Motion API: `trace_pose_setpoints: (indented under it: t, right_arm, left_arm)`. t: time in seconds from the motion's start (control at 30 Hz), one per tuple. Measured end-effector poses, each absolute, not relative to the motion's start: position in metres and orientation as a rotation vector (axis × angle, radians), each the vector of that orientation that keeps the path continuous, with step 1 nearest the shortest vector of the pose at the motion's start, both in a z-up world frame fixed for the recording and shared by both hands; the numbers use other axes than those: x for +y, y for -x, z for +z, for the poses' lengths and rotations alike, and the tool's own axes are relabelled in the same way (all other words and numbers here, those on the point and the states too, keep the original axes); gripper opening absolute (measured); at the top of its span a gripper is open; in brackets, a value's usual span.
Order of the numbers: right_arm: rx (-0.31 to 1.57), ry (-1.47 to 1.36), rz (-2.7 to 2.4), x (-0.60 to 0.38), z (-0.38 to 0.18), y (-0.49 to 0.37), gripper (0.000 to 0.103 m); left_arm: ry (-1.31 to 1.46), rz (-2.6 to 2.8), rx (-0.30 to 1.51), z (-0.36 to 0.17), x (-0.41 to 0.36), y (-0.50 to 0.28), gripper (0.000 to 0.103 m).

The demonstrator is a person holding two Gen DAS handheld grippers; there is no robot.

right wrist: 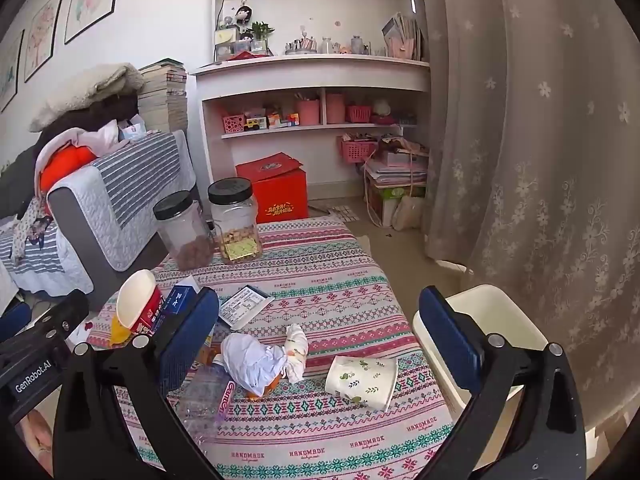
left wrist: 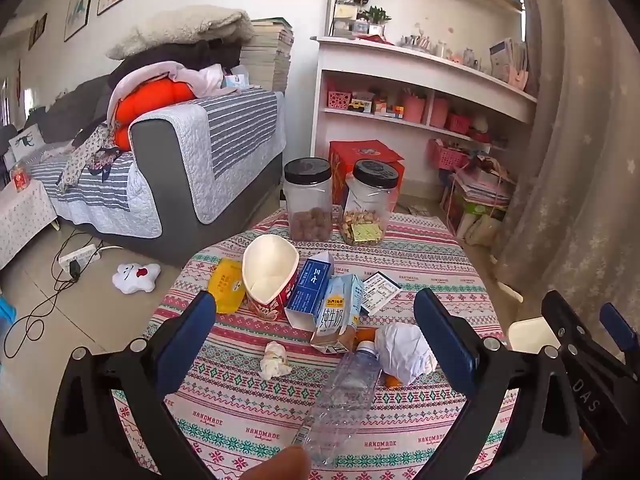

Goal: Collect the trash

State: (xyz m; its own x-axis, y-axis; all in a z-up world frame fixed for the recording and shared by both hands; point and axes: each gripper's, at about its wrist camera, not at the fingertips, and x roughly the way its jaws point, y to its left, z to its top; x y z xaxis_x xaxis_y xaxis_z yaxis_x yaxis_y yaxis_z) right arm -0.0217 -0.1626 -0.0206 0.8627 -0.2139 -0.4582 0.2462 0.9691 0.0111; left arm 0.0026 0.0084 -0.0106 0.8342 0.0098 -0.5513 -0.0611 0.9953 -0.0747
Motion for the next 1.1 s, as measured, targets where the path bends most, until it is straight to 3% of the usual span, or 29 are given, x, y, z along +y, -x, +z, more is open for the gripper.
trace_pose_setpoints:
  t: [1.1]
  right_arm:
    - [0.482,-0.069,-0.243,-0.1571,-0.0294,0.0172,0.096]
  left_arm:
    - [0.088,0.032,0.597,-0.0195,0.0142,0.0004,0.096]
